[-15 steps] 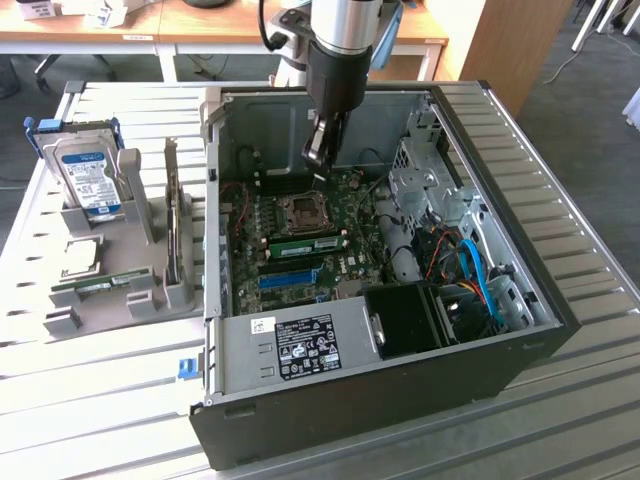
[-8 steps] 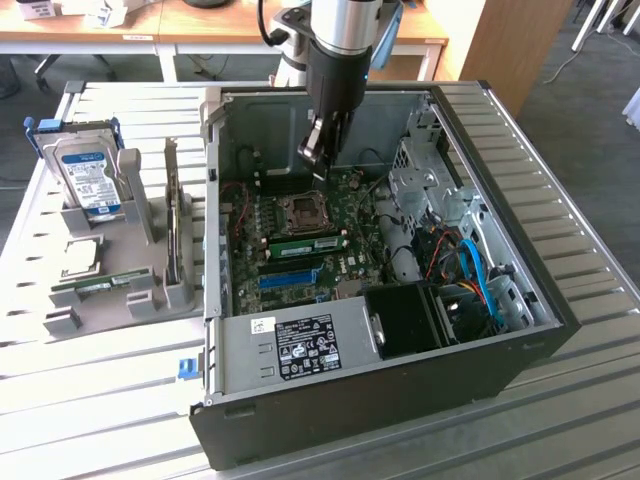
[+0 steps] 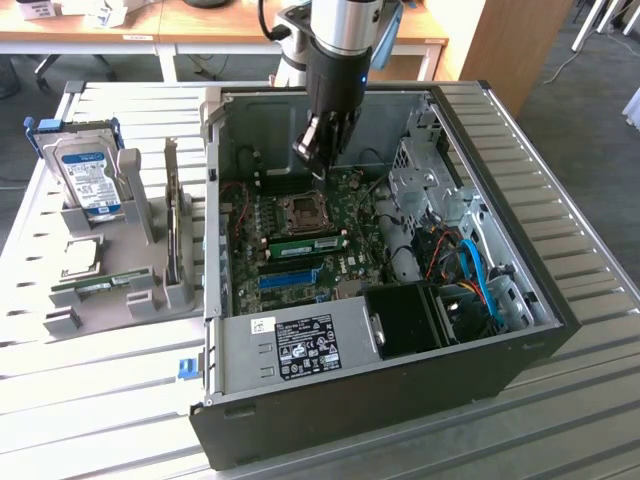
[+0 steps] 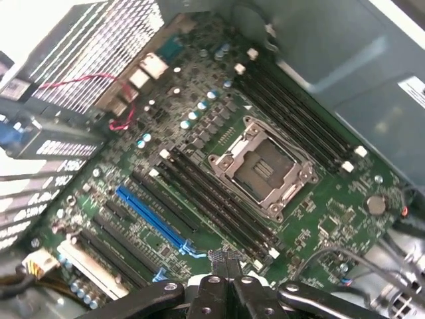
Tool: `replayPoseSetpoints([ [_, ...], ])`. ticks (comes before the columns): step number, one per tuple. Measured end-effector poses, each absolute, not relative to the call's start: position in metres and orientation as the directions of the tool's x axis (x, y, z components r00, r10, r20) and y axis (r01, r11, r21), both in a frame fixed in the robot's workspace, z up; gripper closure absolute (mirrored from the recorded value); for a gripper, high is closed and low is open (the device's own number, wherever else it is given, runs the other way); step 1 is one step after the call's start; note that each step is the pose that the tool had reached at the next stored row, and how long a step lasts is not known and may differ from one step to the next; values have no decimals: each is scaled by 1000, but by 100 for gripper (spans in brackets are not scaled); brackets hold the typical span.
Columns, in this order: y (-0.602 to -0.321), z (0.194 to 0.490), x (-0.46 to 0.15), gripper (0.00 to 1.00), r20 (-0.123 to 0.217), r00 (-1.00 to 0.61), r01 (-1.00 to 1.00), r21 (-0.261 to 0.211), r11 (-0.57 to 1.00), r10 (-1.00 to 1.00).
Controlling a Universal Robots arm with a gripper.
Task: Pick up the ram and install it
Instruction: 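Press down the ram until it locks into place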
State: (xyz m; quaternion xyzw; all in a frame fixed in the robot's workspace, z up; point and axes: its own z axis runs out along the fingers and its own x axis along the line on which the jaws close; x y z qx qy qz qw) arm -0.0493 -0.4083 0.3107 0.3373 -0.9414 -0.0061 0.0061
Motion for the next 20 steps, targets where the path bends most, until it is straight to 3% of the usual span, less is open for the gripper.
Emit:
replayPoseSetpoints([
  [20,-408,309,-49,89,7,-946,-323,16,946,-323],
])
